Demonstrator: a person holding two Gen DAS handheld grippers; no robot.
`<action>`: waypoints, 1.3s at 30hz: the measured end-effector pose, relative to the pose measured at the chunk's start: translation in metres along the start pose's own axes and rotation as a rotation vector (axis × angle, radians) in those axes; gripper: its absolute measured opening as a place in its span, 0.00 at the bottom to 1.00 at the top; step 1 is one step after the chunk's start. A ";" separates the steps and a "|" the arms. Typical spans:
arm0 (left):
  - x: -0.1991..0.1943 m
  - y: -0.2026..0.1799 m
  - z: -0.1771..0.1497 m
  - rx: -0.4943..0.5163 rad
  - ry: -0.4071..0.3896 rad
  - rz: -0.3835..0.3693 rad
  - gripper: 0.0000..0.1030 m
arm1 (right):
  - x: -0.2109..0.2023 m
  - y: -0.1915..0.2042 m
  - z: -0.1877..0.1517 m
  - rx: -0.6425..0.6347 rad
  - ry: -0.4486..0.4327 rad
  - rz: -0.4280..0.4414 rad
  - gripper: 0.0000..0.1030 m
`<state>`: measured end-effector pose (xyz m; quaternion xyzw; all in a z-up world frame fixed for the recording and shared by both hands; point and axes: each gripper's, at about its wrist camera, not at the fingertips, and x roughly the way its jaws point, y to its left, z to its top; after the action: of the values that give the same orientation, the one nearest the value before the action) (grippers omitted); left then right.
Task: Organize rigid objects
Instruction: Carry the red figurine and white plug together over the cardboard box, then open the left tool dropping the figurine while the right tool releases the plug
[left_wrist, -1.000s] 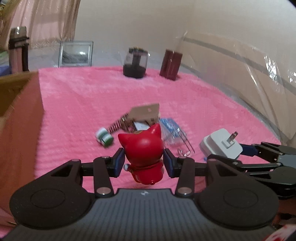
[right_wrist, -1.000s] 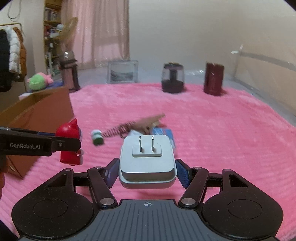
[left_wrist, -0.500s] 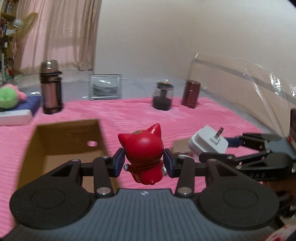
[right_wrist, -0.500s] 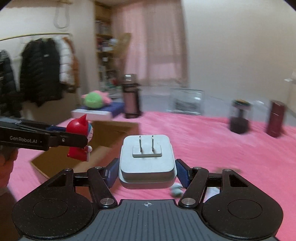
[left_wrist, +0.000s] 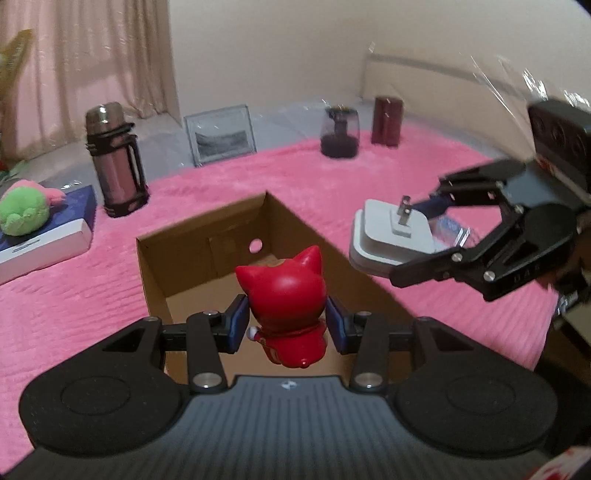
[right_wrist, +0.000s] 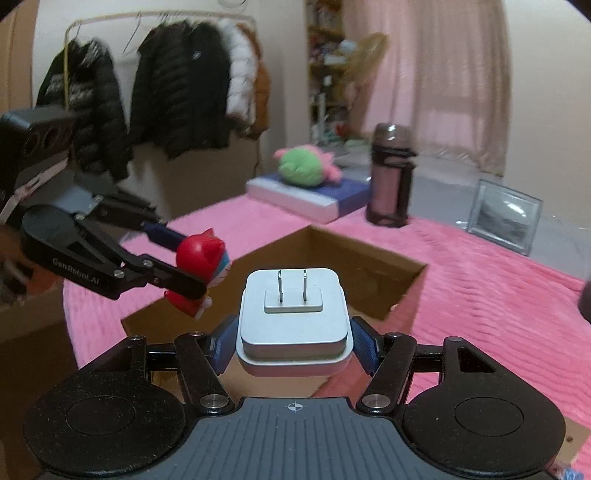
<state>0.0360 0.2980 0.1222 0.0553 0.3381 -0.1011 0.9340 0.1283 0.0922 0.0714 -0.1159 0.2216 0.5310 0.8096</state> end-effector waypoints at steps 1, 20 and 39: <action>0.003 0.005 -0.002 0.012 0.008 -0.019 0.38 | 0.006 0.001 0.000 -0.011 0.015 0.004 0.59; 0.073 0.022 -0.024 0.333 0.333 -0.172 0.38 | 0.098 0.022 -0.016 -0.345 0.362 0.060 0.59; 0.134 0.026 -0.045 0.400 0.577 -0.293 0.38 | 0.171 0.021 -0.037 -0.467 0.645 0.139 0.59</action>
<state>0.1143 0.3105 0.0021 0.2136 0.5651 -0.2780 0.7468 0.1577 0.2232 -0.0423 -0.4418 0.3450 0.5572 0.6126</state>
